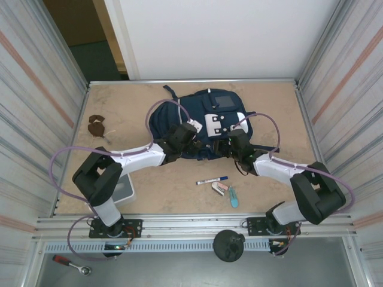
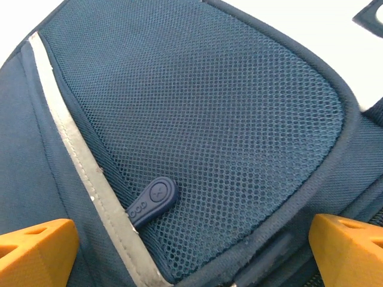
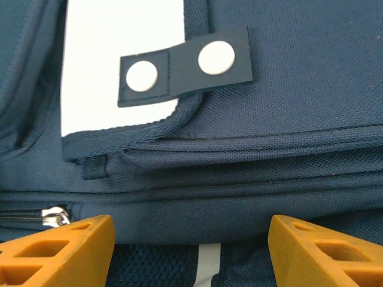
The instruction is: Pack the student bag
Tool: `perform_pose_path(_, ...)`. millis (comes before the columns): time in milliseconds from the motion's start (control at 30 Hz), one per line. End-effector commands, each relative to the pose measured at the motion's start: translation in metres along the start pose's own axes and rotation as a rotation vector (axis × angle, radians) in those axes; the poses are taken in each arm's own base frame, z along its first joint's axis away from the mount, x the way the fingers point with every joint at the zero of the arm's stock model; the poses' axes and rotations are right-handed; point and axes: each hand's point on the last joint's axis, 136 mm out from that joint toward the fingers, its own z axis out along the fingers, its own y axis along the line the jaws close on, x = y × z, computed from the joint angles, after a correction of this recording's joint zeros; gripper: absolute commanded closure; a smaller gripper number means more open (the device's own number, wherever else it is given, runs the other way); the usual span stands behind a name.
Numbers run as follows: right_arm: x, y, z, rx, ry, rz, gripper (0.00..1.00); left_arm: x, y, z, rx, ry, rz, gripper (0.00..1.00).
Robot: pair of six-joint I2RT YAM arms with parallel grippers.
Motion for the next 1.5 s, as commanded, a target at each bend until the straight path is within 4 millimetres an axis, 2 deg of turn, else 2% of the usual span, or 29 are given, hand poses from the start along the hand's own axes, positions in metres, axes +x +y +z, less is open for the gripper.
perform_pose_path(0, -0.005, 0.003, 0.007, -0.001, -0.006, -0.005, 0.33, -0.006, 0.017, -0.005, -0.095, -0.017, 0.025, 0.01)
perform_pose_path(200, 0.006, -0.004, 0.014, 0.027, 0.029, -0.005, 0.33, 0.006, 0.032, -0.013, -0.107, -0.009, 0.003, 0.04)
perform_pose_path(400, 0.008, -0.004, 0.013, 0.027, 0.035, -0.007, 0.33, 0.021, 0.042, -0.026, -0.068, -0.002, -0.062, 0.06)
perform_pose_path(667, 0.007, -0.003, 0.010, 0.023, 0.036, -0.009, 0.33, 0.060, 0.064, -0.045, -0.045, 0.011, -0.194, 0.08)
perform_pose_path(800, 0.005, -0.001, 0.007, 0.020, 0.033, -0.012, 0.33, 0.061, 0.065, -0.059, -0.016, -0.026, -0.243, 0.09)
perform_pose_path(933, 0.002, 0.000, 0.006, 0.017, 0.026, -0.014, 0.33, 0.046, 0.054, -0.069, 0.078, -0.072, -0.284, 0.11)
perform_pose_path(1067, 0.002, 0.001, 0.007, 0.015, 0.031, -0.016, 0.33, 0.037, 0.043, -0.068, 0.148, -0.080, -0.294, 0.14)
perform_pose_path(1233, 0.003, -0.001, 0.009, 0.021, 0.034, -0.015, 0.32, 0.038, 0.029, -0.055, 0.200, -0.034, -0.353, 0.17)
perform_pose_path(1467, 0.006, 0.001, 0.012, 0.015, 0.044, -0.016, 0.32, 0.038, 0.033, -0.029, 0.130, 0.026, -0.367, 0.22)
